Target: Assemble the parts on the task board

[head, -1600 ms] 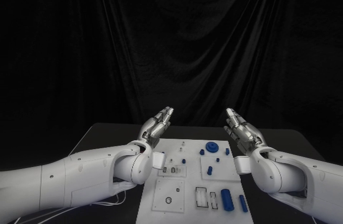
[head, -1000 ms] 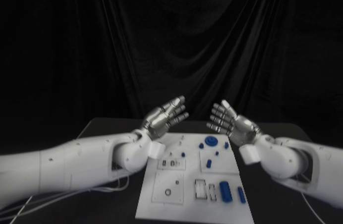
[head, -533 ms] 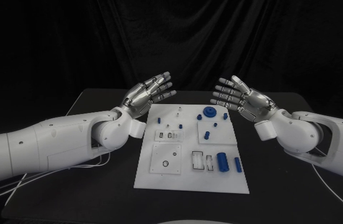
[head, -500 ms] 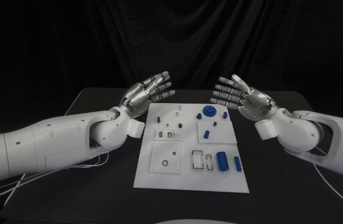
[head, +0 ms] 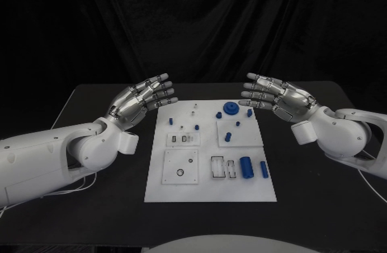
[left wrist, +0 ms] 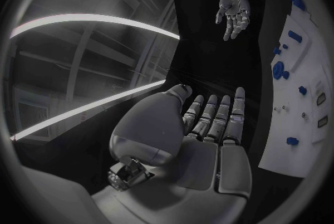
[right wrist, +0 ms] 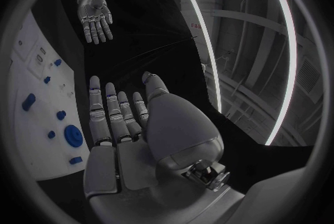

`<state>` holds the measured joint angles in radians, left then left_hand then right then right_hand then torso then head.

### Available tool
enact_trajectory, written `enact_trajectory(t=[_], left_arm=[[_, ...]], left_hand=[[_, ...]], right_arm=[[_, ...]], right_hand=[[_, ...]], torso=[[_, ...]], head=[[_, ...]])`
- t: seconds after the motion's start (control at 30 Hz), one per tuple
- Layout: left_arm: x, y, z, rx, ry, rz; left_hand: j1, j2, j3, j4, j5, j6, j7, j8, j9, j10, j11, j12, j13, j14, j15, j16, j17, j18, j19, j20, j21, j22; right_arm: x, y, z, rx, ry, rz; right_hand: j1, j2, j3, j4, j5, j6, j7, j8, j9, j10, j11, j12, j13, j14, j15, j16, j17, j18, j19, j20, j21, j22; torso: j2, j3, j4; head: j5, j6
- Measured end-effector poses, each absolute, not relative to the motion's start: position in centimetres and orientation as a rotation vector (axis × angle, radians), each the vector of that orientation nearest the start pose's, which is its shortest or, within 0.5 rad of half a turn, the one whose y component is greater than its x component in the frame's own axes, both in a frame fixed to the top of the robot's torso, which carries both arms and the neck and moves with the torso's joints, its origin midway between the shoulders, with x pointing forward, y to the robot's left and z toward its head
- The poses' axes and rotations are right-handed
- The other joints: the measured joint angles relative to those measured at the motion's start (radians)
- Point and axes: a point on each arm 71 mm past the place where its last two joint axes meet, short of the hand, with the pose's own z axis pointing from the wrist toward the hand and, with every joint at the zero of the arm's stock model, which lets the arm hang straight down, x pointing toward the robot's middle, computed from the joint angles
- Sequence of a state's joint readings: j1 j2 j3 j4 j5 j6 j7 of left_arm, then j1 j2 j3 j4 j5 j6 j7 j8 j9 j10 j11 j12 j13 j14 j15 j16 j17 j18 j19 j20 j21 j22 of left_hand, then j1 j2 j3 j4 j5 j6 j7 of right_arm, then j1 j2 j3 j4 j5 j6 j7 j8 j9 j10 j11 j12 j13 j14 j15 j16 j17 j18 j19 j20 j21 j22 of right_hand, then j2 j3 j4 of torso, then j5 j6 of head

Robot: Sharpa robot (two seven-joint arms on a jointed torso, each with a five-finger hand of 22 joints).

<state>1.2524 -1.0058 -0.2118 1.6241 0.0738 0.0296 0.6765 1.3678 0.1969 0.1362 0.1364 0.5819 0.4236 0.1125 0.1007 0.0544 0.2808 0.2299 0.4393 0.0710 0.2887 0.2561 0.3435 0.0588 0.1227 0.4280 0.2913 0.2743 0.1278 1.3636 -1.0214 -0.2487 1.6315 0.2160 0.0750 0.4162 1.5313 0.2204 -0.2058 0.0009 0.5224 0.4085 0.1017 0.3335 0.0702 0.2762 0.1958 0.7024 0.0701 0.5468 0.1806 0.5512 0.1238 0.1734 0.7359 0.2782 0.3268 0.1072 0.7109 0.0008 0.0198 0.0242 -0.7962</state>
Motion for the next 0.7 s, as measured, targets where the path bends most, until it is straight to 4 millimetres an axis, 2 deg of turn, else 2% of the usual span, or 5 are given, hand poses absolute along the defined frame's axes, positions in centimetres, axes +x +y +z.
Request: enact_trajectory(t=[0.1,0.17,0.37,0.6,0.7], left_arm=[[43.9,25.5,-18.5,-1.046,1.336,-1.913],[43.3,25.6,-18.3,-1.050,1.335,-1.922],[41.7,25.6,-17.6,-1.057,1.333,-1.950],[40.7,26.1,-17.1,-1.064,1.326,-1.954],[40.5,26.2,-17.0,-1.064,1.323,-1.955]], left_hand=[[-0.003,-0.002,0.014,-0.005,0.000,0.004,0.004,0.000,0.000,0.011,0.008,0.009,0.001,0.000,0.000,0.000,0.000,0.000,0.000,0.000,0.000,0.000],[-0.009,-0.009,0.025,-0.011,0.000,0.004,0.004,0.000,0.000,0.016,0.014,0.016,0.001,0.005,0.005,0.002,0.000,-0.016,0.000,0.000,0.000,0.000],[-0.016,-0.016,0.043,-0.021,0.000,0.013,0.013,0.000,0.000,0.020,0.025,0.024,0.001,0.021,0.021,0.028,0.003,-0.016,0.000,0.000,0.000,0.000],[-0.016,-0.016,0.049,-0.022,0.000,0.020,0.020,0.000,0.000,0.024,0.029,0.029,0.001,0.029,0.021,0.039,0.004,-0.032,0.000,0.000,0.000,0.000],[-0.021,-0.021,0.052,-0.025,0.004,0.023,0.016,0.000,0.001,0.024,0.029,0.029,0.001,0.032,0.024,0.040,0.004,-0.032,0.000,0.000,0.000,0.000]], right_arm=[[46.1,-25.4,-16.0,1.142,1.530,1.803],[46.3,-25.5,-15.1,1.065,1.537,1.757],[47.4,-24.8,-12.0,0.784,1.564,1.599],[48.5,-22.4,-9.1,0.359,1.678,1.301],[48.8,-21.2,-8.6,0.169,1.714,1.139]], right_hand=[[0.051,-0.001,0.037,-0.058,0.008,0.079,0.028,0.037,0.008,0.074,0.003,0.035,0.003,0.131,-0.027,0.068,0.021,0.007,0.084,-0.033,0.069,0.031],[0.061,-0.011,0.049,-0.076,-0.002,0.129,0.041,0.050,0.011,0.136,-0.003,0.041,0.001,0.239,-0.056,0.112,0.030,0.007,0.151,-0.060,0.157,0.078],[0.054,-0.038,0.054,-0.085,-0.078,0.221,0.055,0.034,0.005,0.304,-0.050,-0.010,-0.009,0.525,-0.135,0.341,0.115,0.007,0.298,-0.135,0.484,0.270],[0.019,-0.074,0.054,-0.035,-0.185,0.308,0.056,-0.029,0.001,0.411,-0.065,-0.102,-0.009,0.614,-0.139,0.568,0.225,0.007,0.357,-0.135,0.666,0.392],[0.028,-0.083,0.096,-0.036,-0.227,0.363,0.046,-0.049,0.003,0.470,-0.070,-0.145,-0.009,0.711,-0.143,0.666,0.404,0.006,0.427,-0.139,0.759,0.518]], torso=[[0.014,0.0001,0.0029],[0.022,0.0001,0.0037],[0.045,-0.0011,0.0054],[0.071,-0.0071,0.0073],[0.082,-0.0101,0.0085]], head=[[-0.004,0.011],[-0.004,0.018],[0.000,0.041],[0.010,0.063],[0.013,0.067]])
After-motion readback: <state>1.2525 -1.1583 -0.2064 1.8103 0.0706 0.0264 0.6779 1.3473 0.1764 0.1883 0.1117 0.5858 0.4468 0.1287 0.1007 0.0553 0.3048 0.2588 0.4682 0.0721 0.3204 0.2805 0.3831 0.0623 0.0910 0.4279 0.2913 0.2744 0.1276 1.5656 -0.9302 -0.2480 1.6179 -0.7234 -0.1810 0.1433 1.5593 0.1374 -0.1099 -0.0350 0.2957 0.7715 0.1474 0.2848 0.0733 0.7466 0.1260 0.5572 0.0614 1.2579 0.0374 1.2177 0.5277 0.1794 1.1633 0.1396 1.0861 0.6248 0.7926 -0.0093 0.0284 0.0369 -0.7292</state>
